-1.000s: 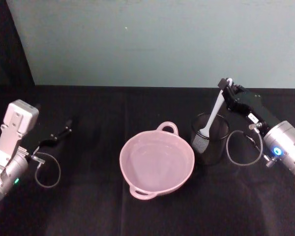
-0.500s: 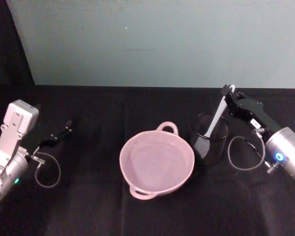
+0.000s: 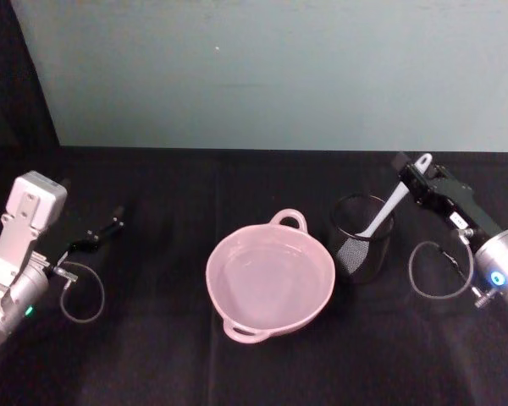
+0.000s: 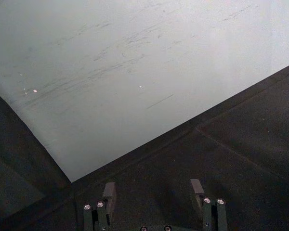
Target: Use the one hand to pick up the spoon and stir the clear water in the bowl.
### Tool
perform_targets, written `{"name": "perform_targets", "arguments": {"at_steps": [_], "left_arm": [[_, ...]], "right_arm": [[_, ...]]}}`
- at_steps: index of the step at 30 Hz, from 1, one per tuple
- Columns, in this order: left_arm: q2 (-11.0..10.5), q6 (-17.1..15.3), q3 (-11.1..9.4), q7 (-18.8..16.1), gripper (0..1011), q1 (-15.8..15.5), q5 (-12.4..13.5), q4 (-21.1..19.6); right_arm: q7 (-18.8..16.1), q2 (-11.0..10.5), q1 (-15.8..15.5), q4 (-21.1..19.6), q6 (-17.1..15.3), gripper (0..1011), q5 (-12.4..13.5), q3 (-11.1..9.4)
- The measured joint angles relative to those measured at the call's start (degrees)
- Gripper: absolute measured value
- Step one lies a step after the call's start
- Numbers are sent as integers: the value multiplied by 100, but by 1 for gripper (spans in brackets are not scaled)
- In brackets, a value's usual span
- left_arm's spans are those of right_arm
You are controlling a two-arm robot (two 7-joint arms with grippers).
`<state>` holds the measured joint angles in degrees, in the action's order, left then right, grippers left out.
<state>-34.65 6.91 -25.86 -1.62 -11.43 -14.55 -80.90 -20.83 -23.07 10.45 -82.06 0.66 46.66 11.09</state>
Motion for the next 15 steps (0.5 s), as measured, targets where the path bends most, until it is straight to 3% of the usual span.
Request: {"name": "perform_targets", "arguments": {"at_steps": [15], "left_arm": [[0,0,0,0,1005,0,0,0]], "right_arm": [[185,-55,-237,-53,-62,976,63,-139]]}}
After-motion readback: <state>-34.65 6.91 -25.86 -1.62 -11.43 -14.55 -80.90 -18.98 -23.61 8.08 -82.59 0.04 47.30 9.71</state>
